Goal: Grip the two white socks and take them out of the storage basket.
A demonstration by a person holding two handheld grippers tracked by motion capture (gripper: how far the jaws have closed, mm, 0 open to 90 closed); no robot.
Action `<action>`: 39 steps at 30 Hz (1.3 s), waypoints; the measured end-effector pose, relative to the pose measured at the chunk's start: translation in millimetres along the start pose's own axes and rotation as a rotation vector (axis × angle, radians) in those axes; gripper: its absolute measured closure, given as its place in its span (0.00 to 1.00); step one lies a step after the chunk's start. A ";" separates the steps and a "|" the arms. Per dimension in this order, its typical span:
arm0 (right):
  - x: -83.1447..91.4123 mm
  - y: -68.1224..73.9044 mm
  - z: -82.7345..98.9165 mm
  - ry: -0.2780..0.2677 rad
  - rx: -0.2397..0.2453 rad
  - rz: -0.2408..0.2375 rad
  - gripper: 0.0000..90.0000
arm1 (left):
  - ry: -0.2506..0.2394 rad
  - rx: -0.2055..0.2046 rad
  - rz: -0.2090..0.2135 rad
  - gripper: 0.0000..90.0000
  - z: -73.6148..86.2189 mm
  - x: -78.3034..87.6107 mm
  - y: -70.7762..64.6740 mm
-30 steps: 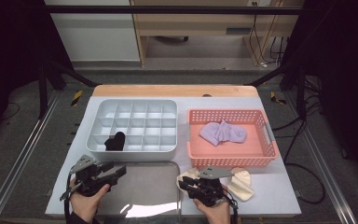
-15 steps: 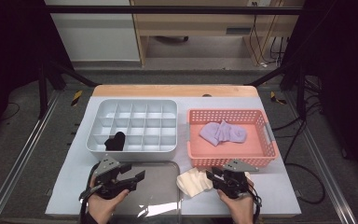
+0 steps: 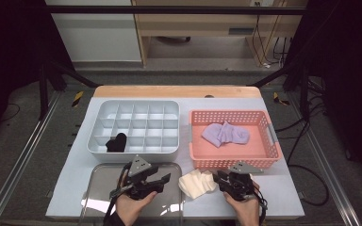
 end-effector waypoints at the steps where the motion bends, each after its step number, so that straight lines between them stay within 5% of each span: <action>1: -0.4 0.7 0.8 0.005 -0.001 0.003 0.81 | 0.004 0.003 0.000 0.50 0.6 -3.4 -1.3; 11: -4.4 0.4 4.3 0.038 0.005 0.015 0.82 | 0.052 -0.005 0.031 0.56 -0.2 -34.3 -24.2; 16: -4.8 -0.4 5.9 0.053 0.002 0.020 0.87 | 0.126 -0.014 0.049 0.63 12.5 -48.6 -31.8; 26: -7.7 0.1 11.1 0.106 -0.001 0.025 0.98 | 0.148 0.000 0.070 0.94 27.3 -49.6 -27.7; 31: -3.4 3.8 9.2 0.096 -0.001 0.000 0.99 | 0.127 -0.006 0.089 0.96 25.1 -45.1 -27.2; 39: 7.1 25.5 15.5 0.104 0.020 -0.058 1.00 | 0.125 -0.033 0.098 0.97 31.4 -15.9 -17.5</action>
Point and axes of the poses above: each handheld gripper's, and its own axes: x roughly backward along the jaws, z roughly out of its underside, y roughly to its left, the point moved 7 cm from there along -x, roughly forward along the jaws, and after that the axes turned 12 degrees about -x, right-handed, at the moved point
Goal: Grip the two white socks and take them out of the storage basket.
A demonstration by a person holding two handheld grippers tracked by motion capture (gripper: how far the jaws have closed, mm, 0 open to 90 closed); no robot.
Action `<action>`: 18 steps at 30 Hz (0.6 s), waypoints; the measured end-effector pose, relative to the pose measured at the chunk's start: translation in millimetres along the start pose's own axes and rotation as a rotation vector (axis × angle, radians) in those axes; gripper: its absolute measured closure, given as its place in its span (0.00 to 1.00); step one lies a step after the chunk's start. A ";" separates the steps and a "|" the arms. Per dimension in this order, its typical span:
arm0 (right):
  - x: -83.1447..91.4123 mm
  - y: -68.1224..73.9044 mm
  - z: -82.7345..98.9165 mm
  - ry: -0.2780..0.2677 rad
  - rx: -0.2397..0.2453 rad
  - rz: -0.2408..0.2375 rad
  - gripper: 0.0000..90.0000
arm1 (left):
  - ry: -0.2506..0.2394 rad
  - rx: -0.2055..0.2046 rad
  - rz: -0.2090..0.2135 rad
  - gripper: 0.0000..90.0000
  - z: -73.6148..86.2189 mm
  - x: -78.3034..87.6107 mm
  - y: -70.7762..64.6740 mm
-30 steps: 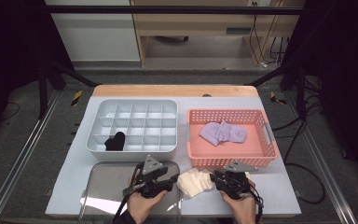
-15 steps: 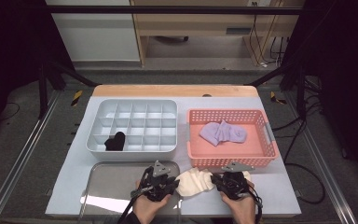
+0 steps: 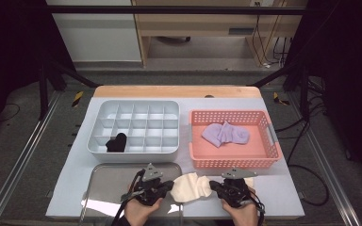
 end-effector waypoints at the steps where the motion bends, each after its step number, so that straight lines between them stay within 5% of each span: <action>1: -0.9 6.2 5.1 0.020 -0.008 -0.013 1.00 | 0.015 -0.012 -0.006 0.97 7.2 5.8 1.9; 7: -10.6 14.0 14.8 0.069 -0.016 -0.011 0.96 | 0.036 -0.013 -0.025 0.96 24.6 7.3 10.3; 14: -14.2 15.0 3.7 -0.004 -0.003 -0.022 0.84 | 0.017 -0.026 -0.019 0.94 28.3 5.1 9.9; 18: -28.8 18.1 5.5 0.044 0.017 -0.007 0.89 | 0.011 -0.035 -0.027 0.94 28.7 4.3 10.0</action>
Point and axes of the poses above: each handheld gripper's, and its own axes: x roughly backward along the jaws, z roughly out of its underside, y roughly to its left, the point moved 7 cm from there along -x, roughly forward along the jaws, and after that the axes turned 12 degrees about -x, right-handed, at the moved point
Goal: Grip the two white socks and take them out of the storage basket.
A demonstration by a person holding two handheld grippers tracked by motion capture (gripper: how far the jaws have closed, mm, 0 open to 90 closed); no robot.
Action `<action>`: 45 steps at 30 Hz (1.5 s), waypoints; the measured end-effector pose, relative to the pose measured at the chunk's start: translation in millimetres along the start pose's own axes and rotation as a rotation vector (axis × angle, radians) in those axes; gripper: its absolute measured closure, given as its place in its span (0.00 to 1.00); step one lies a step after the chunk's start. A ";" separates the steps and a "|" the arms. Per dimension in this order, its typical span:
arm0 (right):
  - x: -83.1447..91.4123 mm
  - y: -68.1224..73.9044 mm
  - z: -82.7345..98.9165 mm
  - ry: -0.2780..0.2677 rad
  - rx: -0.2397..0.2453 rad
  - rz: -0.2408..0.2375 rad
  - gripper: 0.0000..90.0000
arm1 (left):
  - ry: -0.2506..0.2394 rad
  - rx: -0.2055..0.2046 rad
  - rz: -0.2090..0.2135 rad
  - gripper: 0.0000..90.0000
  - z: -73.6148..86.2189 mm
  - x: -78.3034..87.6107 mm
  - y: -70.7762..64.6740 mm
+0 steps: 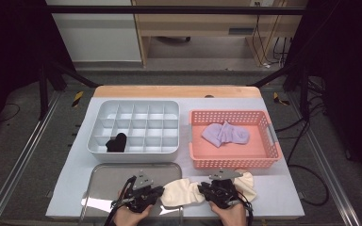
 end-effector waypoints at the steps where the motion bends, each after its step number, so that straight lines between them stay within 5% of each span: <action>1: -1.1 0.0 0.1 0.003 0.005 0.008 0.92 | -0.003 0.002 0.001 0.95 0.1 0.2 0.4; 10: 5.1 -1.9 -6.5 -0.047 0.004 0.028 0.98 | -0.017 0.000 -0.032 0.96 -1.0 2.5 5.6; 16: 1.2 1.5 -5.3 -0.051 0.018 0.015 0.85 | -0.027 0.006 -0.046 0.83 -1.5 5.2 8.3; 22: 23.5 -8.0 -14.8 -0.125 0.003 0.029 0.82 | -0.108 0.036 -0.051 0.65 -11.4 24.2 17.8; 26: 53.1 -34.1 -24.8 -0.198 -0.044 0.100 0.84 | -0.139 0.051 -0.073 0.57 -11.1 38.3 30.0; 35: 68.0 -55.2 -9.7 -0.148 -0.049 0.143 0.87 | -0.193 0.116 -0.115 0.49 -5.1 59.9 57.0; 45: 82.3 -49.1 -5.8 -0.168 -0.030 0.119 0.84 | -0.190 0.121 -0.129 0.45 -0.5 62.5 60.7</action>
Point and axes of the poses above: each handheld gripper's, and its own axes: x roughly backward along the jaws, z roughly out of its underside, y roughly to its left, the point moved 7 cm from there along -x, roughly forward along the jaws, and after that the axes turned 12 degrees about -x, right-handed, at the moved point
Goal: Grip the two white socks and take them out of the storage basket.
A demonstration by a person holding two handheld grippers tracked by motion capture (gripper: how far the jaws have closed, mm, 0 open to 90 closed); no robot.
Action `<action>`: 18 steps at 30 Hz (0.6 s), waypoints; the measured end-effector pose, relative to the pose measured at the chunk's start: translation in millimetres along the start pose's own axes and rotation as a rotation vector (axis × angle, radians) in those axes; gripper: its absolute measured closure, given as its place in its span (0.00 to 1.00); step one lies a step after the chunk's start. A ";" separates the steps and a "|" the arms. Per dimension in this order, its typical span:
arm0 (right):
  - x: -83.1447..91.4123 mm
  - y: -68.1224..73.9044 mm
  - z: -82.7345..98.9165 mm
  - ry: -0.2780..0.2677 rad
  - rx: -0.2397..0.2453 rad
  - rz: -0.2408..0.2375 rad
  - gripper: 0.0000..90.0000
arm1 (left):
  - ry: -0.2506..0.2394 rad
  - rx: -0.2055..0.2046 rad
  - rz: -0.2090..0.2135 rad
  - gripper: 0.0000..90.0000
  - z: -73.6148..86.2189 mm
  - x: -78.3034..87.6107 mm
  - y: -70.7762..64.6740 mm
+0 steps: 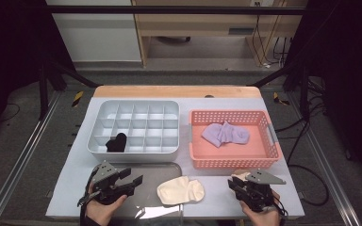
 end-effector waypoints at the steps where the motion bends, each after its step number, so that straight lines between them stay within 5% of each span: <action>1: 0.0 0.0 0.0 0.000 0.000 0.000 0.84 | 0.000 0.000 0.000 0.44 0.0 0.0 0.0; 6: -11.5 -4.3 11.5 0.100 0.001 0.035 0.84 | 0.009 0.003 -0.004 0.44 1.9 -0.8 2.6; 11: -16.1 -12.2 17.3 0.142 -0.007 0.048 0.82 | 0.012 0.002 -0.002 0.44 2.1 -1.0 2.2; 15: -23.5 -19.3 25.4 0.206 0.010 0.079 0.96 | 0.014 0.002 -0.001 0.44 2.4 -1.5 1.8; 18: -22.2 -16.7 22.3 0.196 0.004 0.073 0.99 | 0.014 0.008 -0.002 0.44 2.5 -1.8 2.6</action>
Point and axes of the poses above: each handheld gripper's, and its own axes: x roughly backward along the jaws, z roughly out of its underside, y roughly to its left, the point moved 7 cm from there along -x, roughly forward along the jaws, and after that the axes turned 12 degrees about -x, right-handed, at the moved point
